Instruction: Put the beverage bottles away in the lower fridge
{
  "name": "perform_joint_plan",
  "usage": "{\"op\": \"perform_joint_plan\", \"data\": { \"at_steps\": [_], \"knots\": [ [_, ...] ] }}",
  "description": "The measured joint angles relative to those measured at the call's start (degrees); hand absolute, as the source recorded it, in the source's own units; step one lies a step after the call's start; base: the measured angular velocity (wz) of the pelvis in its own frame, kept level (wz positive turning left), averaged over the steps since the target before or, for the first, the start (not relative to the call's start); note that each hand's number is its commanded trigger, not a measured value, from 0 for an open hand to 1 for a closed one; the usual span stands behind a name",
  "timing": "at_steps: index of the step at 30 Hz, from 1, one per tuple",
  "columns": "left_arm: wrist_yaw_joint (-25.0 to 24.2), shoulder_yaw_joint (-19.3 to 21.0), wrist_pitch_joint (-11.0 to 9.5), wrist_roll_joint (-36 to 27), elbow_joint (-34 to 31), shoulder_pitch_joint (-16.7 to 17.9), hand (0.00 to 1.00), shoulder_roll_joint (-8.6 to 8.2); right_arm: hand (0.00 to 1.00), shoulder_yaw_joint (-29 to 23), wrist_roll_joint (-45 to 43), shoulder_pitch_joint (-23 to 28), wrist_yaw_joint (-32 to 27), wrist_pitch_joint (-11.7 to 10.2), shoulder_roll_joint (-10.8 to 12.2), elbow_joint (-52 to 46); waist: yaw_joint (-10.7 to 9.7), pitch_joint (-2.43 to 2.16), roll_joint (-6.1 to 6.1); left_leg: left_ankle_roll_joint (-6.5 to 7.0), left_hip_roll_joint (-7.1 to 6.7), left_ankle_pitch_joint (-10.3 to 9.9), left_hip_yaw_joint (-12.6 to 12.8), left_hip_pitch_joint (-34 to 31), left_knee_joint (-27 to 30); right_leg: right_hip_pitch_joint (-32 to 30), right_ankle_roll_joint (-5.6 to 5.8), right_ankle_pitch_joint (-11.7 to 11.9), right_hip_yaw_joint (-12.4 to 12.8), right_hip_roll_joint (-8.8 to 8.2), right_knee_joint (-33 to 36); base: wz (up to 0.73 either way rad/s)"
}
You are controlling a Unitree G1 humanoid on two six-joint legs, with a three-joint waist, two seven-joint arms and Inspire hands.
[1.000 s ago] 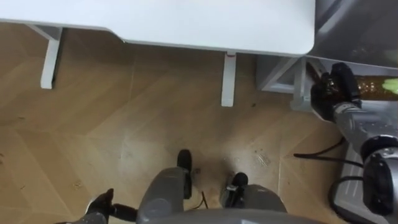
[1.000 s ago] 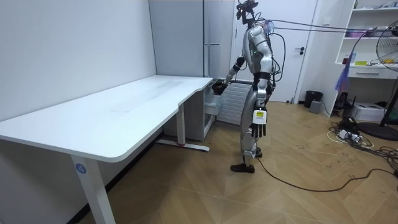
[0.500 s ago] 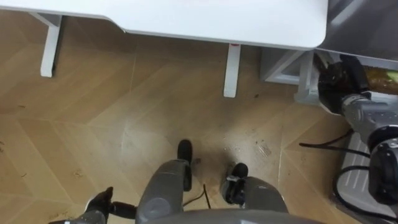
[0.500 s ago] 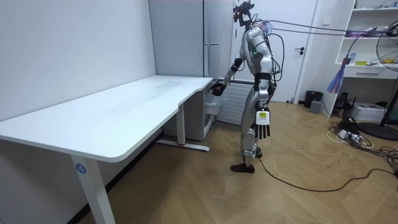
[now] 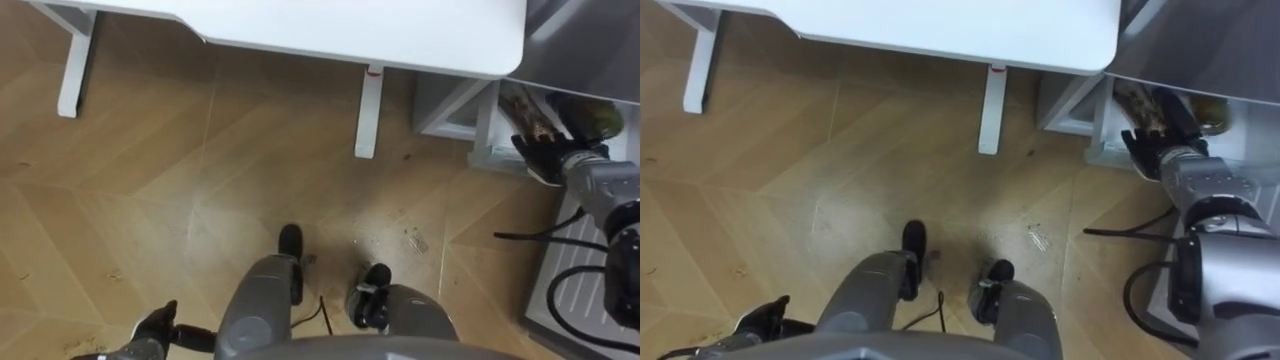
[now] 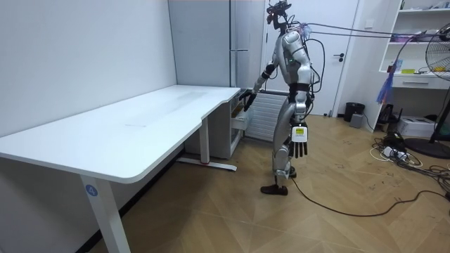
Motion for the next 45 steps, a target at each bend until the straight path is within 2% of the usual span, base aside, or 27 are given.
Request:
{"op": "perform_joint_plan", "data": {
  "at_steps": [5,20,25,30,35,37,38,41,42,43,45],
  "knots": [
    [0.02,0.08,0.0,0.02,0.0,-0.01,0.0,0.0,0.0,0.01,0.01,0.0,-0.4,-0.05,-0.11,0.0,0.06,-0.37,0.63,0.0,-0.01,0.0,0.2,0.09,-0.05,-0.01,0.0,0.0,0.17,-0.04,0.1,0.0],
    [-0.24,-0.01,-0.28,0.02,-0.02,0.18,0.0,-0.12,0.0,0.49,-2.46,0.22,-0.26,-0.35,-0.19,0.0,-0.07,-0.25,0.6,0.01,-0.06,0.0,0.58,1.34,-0.44,1.07,0.06,-0.04,0.47,-0.11,-0.09,0.0],
    [-0.19,0.04,-1.04,-0.88,-0.58,0.38,0.0,-0.16,0.0,1.53,-4.96,1.94,4.11,-0.46,-0.75,0.7,-0.46,-0.18,0.57,0.0,-0.04,0.0,0.42,2.57,-0.88,2.69,0.07,-0.13,-0.07,0.04,-1.06,0.04],
    [-0.03,0.39,-1.34,-2.82,-0.19,1.05,0.0,0.04,0.0,1.24,-6.74,7.17,8.54,-0.46,-1.58,1.0,-1.82,-0.11,0.17,-0.03,-0.21,-0.03,0.59,5.35,-2.27,5.71,0.26,0.0,-0.13,0.17,-3.01,0.02],
    [-0.25,2.77,-2.38,-2.66,-0.3,2.1,0.0,0.17,0.0,0.21,-6.58,13.76,10.2,-0.59,-1.49,0.8,-2.09,-0.1,-0.29,-0.5,-0.06,-0.5,0.89,8.96,-2.87,10.36,0.31,0.51,-0.32,0.87,-6.34,0.0],
    [-0.22,2.82,-2.74,-2.5,-0.64,2.76,0.0,0.19,0.0,0.26,-6.68,15.86,10.48,-0.6,-1.47,0.87,-2.83,-0.15,-0.27,-0.52,-0.1,-0.55,1.15,10.11,-2.89,12.15,0.36,0.65,-1.01,0.94,-7.58,0.11],
    [-0.11,2.83,-3.11,-2.48,-0.62,3.13,0.0,0.23,0.0,0.24,-6.96,17.38,10.85,-0.62,-1.46,0.85,-3.1,-0.44,-0.34,-0.51,-0.1,-0.61,1.37,10.88,-3.11,13.25,0.4,0.72,-1.29,1.02,-8.38,0.1],
    [0.17,3.75,-3.28,-2.44,-0.85,4.07,0.0,-0.05,0.0,-1.19,-8.58,20.08,10.91,-0.72,-1.34,0.81,-3.65,-0.68,-0.49,-0.61,-0.2,-0.72,1.45,13.87,-4.48,16.13,0.46,0.89,-1.25,1.14,-9.92,-0.01],
    [1.09,5.12,-3.37,-2.49,-0.65,4.25,0.0,-0.71,0.0,-1.86,-8.74,21.36,11.13,-1.52,-0.91,0.97,-3.93,-0.9,-0.5,-0.63,-0.31,-0.73,1.51,15.42,-5.29,17.68,0.53,0.98,-1.34,1.17,-10.73,0.0],
    [1.55,5.42,-3.47,-2.49,-0.53,4.26,0.0,-0.91,0.0,-1.85,-8.73,22.07,11.41,-1.88,-0.62,0.98,-4.03,-0.98,-0.57,-0.64,-0.36,-0.74,1.55,16.18,-5.68,18.48,0.58,1.01,-1.34,1.2,-11.09,0.0],
    [2.5,5.76,-3.8,-2.91,-0.46,4.31,0.0,-1.09,0.0,-1.81,-8.8,24.61,12.15,-2.24,1.1,1.08,-4.41,-1.43,-0.97,-0.76,-0.38,-0.81,1.99,18.6,-6.49,20.8,0.58,1.01,-1.23,1.32,-12.05,-0.03]
  ]
}}
